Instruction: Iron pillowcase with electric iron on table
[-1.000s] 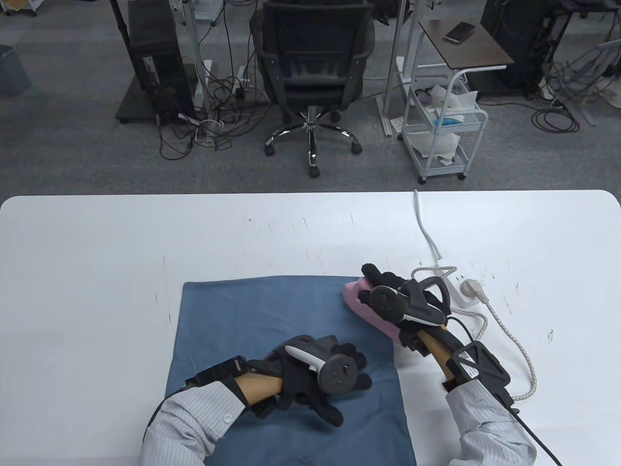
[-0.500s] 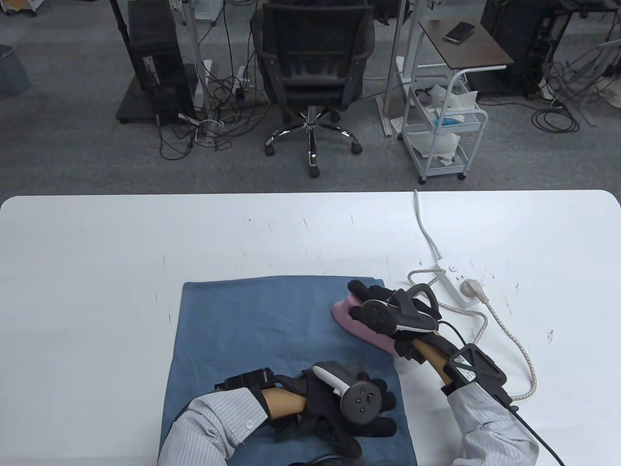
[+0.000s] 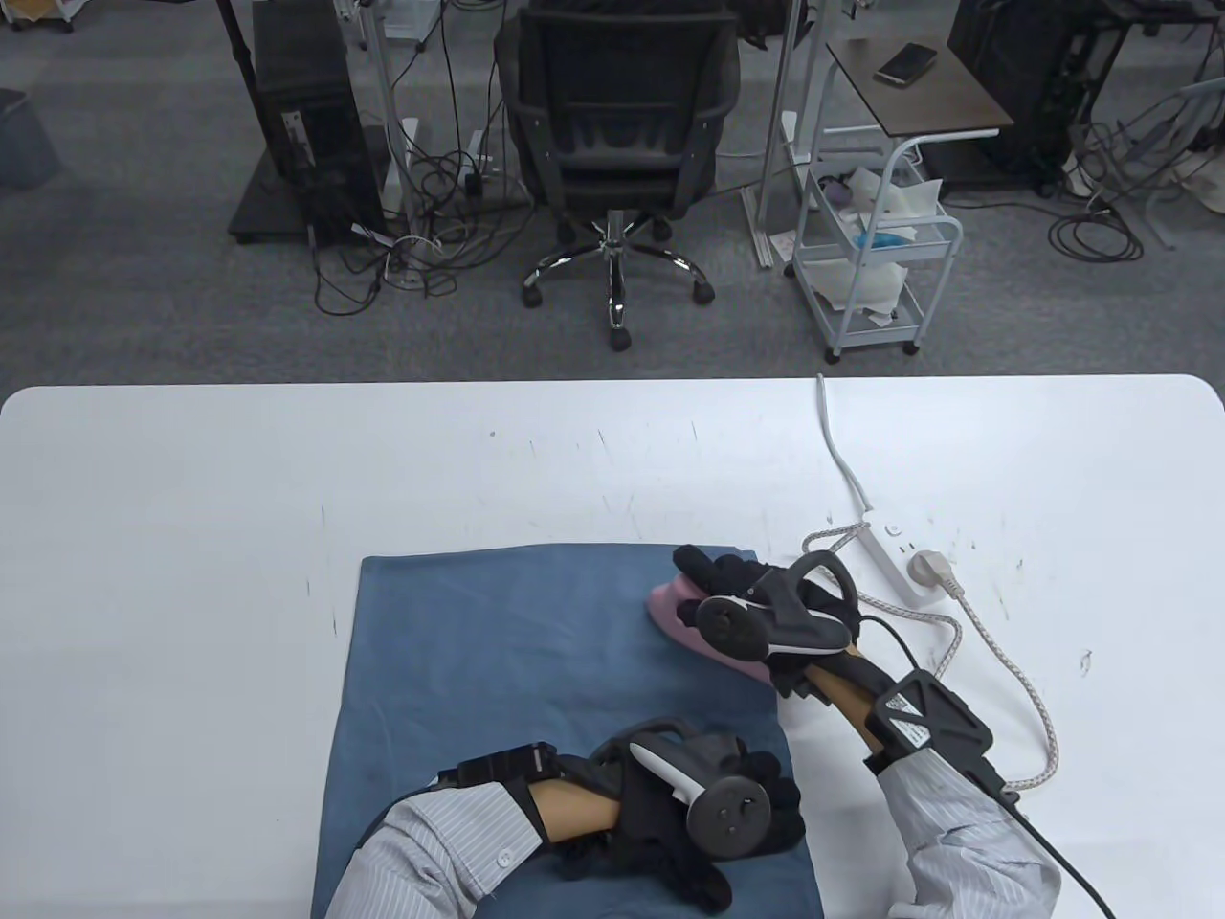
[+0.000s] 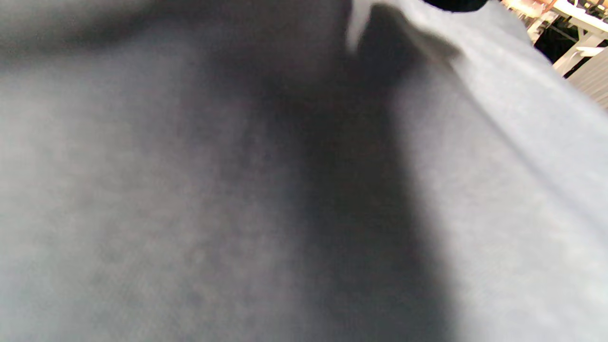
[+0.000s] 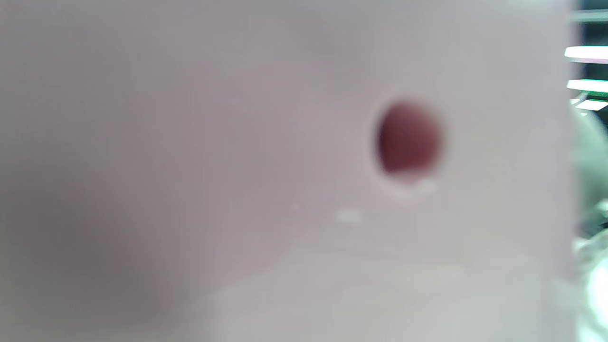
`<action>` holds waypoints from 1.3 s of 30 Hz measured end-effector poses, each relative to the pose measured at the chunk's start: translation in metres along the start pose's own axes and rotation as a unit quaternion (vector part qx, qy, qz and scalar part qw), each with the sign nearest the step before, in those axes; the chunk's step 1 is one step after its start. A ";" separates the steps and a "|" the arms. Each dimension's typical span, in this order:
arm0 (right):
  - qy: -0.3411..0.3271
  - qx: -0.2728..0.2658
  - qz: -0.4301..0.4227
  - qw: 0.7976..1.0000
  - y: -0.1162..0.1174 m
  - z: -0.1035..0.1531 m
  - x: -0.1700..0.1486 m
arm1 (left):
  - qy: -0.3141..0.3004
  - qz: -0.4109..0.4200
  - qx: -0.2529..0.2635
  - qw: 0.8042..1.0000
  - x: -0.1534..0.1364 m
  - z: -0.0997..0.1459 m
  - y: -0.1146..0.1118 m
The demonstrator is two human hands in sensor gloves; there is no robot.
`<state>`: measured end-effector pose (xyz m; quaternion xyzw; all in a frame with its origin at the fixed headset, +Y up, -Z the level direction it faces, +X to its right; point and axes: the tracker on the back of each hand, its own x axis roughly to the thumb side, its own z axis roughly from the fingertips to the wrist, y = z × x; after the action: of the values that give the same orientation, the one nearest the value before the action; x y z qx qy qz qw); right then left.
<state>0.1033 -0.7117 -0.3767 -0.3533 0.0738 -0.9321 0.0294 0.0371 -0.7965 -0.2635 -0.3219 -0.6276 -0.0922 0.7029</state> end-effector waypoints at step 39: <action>0.000 -0.026 0.008 1.000 0.007 0.015 0.010 | 0.290 0.094 -0.062 0.950 -0.087 0.178 -0.069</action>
<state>0.1056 -0.7211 -0.3600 -0.3533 0.1005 -0.9297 0.0277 -0.1636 -0.7727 -0.3209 -0.3812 -0.3567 -0.1540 0.8389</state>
